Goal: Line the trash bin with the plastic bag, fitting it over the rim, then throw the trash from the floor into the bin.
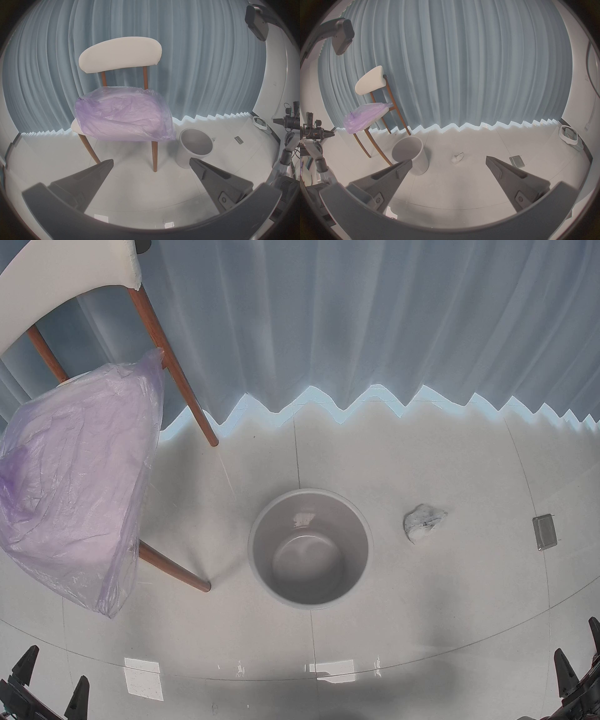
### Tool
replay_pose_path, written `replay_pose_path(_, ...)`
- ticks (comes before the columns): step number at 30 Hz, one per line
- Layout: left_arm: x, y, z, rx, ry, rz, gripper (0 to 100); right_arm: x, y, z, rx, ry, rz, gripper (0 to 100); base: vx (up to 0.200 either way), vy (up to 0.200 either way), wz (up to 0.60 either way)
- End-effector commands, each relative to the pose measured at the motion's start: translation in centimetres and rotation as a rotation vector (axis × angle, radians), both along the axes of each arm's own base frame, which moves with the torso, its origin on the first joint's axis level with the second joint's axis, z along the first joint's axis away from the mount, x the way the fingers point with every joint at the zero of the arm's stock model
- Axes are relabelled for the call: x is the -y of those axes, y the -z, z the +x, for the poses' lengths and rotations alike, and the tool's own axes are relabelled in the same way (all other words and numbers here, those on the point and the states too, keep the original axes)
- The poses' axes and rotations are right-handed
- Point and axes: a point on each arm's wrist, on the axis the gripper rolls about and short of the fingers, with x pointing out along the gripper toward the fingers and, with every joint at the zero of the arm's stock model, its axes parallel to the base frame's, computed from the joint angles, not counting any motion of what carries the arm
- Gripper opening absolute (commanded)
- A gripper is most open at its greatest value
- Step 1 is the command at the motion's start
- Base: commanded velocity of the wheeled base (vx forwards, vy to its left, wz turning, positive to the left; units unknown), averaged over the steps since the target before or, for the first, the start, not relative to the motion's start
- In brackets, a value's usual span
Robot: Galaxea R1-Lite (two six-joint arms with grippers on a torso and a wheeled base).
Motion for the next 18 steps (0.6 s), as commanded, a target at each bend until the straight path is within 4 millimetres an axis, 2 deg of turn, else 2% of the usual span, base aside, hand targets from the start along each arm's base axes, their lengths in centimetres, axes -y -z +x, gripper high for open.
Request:
replay_pose_path(1,0.0,-0.5,-0.1,0.083,-0.003,-0.004,100,0.0,0.5,0.0,-0.001,-0.001,-0.001,100,0.0,0.0,0.0)
replay_pose_path(3,0.0,-3.5,-0.6,0.31,-0.007,-0.019,100,0.0,0.5,0.0,-0.001,-0.001,-0.001,100,0.0,0.0,0.0)
replay_pose_path(7,-0.1,-6.6,-1.0,0.383,0.035,-0.024,100,0.0,0.5,0.0,-0.001,-0.001,-0.001,100,0.0,0.0,0.0)
replay_pose_path(9,-0.1,-8.1,-1.0,0.348,0.054,-0.026,100,0.0,0.5,0.0,-0.001,-0.001,-0.001,100,0.0,0.0,0.0)
replay_pose_path(10,-0.1,-8.1,-1.0,0.348,0.054,-0.026,100,0.0,0.5,0.0,-0.001,-0.001,-0.001,100,0.0,0.0,0.0)
replay_pose_path(11,0.0,-10.9,-0.6,0.27,0.124,-0.021,100,0.0,0.5,0.0,-0.001,-0.001,-0.001,100,0.0,0.0,0.0)
replay_pose_path(14,0.3,-14.2,0.3,0.186,0.26,-0.014,100,0.0,0.5,0.0,-0.001,-0.002,-0.001,100,0.0,0.0,0.0)
replay_pose_path(17,0.5,-16.6,2.4,0.103,0.322,-0.014,100,0.0,0.5,0.0,-0.001,-0.001,-0.001,100,0.0,0.0,0.0)
replay_pose_path(18,0.7,-17.4,4.1,0.058,0.337,0.003,100,0.0,0.5,0.0,-0.001,-0.002,-0.001,100,0.0,0.0,0.0)
